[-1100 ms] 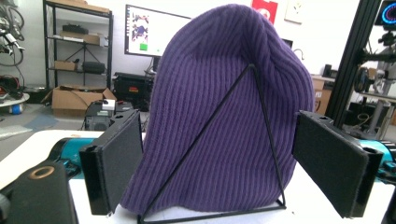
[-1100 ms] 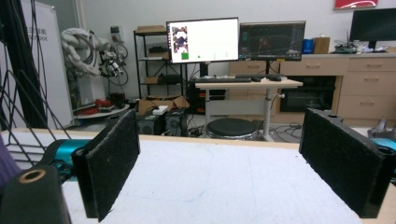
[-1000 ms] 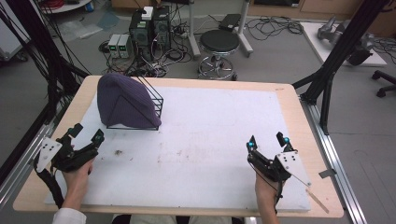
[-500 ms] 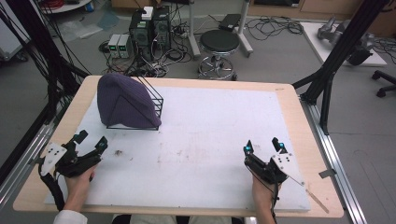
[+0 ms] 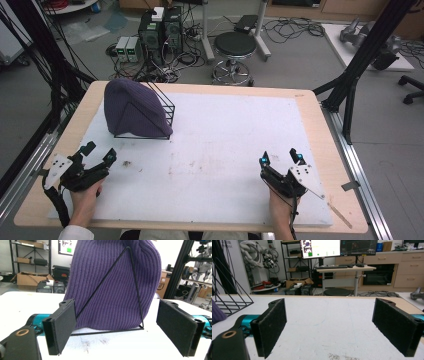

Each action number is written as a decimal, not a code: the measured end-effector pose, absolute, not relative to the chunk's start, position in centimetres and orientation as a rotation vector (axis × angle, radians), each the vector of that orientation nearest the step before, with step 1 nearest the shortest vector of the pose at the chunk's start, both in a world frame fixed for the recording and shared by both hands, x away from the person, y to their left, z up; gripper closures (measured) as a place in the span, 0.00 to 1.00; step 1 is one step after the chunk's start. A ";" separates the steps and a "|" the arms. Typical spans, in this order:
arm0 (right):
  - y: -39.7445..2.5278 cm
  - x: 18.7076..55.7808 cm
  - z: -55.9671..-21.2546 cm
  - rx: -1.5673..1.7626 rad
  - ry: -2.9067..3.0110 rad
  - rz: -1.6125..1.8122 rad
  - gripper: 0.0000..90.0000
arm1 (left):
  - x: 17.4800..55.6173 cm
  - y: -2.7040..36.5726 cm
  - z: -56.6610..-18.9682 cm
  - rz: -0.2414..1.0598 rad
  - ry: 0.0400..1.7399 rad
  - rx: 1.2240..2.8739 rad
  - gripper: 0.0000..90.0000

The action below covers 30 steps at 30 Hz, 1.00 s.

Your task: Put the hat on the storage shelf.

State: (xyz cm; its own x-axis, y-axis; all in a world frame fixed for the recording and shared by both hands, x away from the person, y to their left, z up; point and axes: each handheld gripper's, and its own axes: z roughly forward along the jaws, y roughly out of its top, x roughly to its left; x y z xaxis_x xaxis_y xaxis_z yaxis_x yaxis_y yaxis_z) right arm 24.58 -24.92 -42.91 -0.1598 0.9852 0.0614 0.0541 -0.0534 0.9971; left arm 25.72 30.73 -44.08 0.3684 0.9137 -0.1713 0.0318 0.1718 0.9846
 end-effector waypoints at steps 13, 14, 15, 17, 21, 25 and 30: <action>-25.0 24.6 -43.0 1.226 1.342 1.352 0.13 | 25.7 30.8 -44.1 0.786 1.009 1.225 0.19; -25.0 24.6 -43.0 1.227 1.346 1.351 0.13 | 25.7 30.8 -44.1 0.787 1.008 1.224 0.19; -25.0 24.7 -43.0 1.223 1.349 1.349 0.13 | 25.7 30.8 -44.1 0.786 1.007 1.222 0.19; -24.9 24.7 -43.0 1.227 1.355 1.350 0.13 | 25.7 30.9 -44.1 0.782 1.009 1.219 0.19; -24.9 24.7 -43.0 1.221 1.357 1.349 0.13 | 25.7 31.0 -44.1 0.781 1.012 1.216 0.19; -24.9 24.7 -43.0 1.228 1.357 1.352 0.13 | 25.7 31.0 -44.1 0.780 1.015 1.214 0.19; -24.9 24.8 -43.1 1.227 1.368 1.351 0.13 | 25.7 31.0 -44.1 0.782 1.019 1.218 0.19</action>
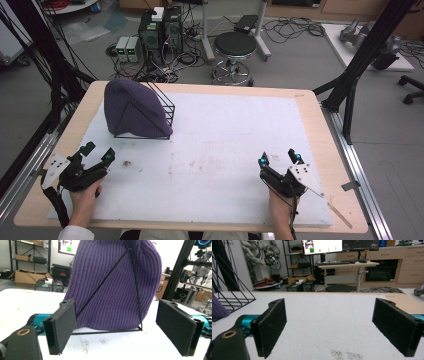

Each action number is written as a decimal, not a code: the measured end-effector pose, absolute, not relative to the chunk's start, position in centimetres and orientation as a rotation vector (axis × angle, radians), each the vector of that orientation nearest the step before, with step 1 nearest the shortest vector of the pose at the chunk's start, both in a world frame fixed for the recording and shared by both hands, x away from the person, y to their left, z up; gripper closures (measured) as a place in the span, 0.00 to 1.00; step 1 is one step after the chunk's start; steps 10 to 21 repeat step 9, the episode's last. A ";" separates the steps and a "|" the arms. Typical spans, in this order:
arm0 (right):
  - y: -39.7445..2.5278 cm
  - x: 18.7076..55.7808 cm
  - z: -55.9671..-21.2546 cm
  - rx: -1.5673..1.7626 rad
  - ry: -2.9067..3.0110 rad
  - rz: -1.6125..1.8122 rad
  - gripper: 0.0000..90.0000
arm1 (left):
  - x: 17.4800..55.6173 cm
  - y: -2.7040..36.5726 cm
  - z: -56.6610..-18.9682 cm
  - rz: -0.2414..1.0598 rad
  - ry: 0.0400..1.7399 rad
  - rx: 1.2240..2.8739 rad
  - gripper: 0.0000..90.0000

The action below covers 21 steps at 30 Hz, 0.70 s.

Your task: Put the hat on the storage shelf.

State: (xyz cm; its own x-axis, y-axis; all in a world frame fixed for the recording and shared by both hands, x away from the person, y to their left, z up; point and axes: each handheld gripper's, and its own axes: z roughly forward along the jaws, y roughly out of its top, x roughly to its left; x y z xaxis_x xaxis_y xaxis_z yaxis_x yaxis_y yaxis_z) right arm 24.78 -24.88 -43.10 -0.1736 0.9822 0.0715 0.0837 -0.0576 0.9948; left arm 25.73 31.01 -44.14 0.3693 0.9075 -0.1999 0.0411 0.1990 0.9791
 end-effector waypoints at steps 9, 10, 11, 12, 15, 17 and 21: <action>-24.9 24.8 -43.1 1.230 1.373 1.349 0.13 | 25.7 31.0 -44.1 0.778 1.017 1.214 0.19; -24.9 24.8 -43.1 1.230 1.373 1.349 0.13 | 25.7 31.0 -44.1 0.778 1.017 1.214 0.19; -24.9 24.8 -43.1 1.230 1.373 1.349 0.13 | 25.7 31.0 -44.1 0.778 1.017 1.214 0.19; -24.9 24.8 -43.1 1.230 1.373 1.349 0.13 | 25.7 31.0 -44.1 0.778 1.017 1.214 0.19; -24.9 24.8 -43.1 1.230 1.373 1.349 0.13 | 25.7 31.0 -44.1 0.778 1.017 1.214 0.19; -24.9 24.8 -43.1 1.230 1.373 1.349 0.13 | 25.7 31.0 -44.1 0.778 1.017 1.214 0.19; -24.9 24.8 -43.1 1.230 1.373 1.349 0.13 | 25.7 31.0 -44.1 0.778 1.017 1.214 0.19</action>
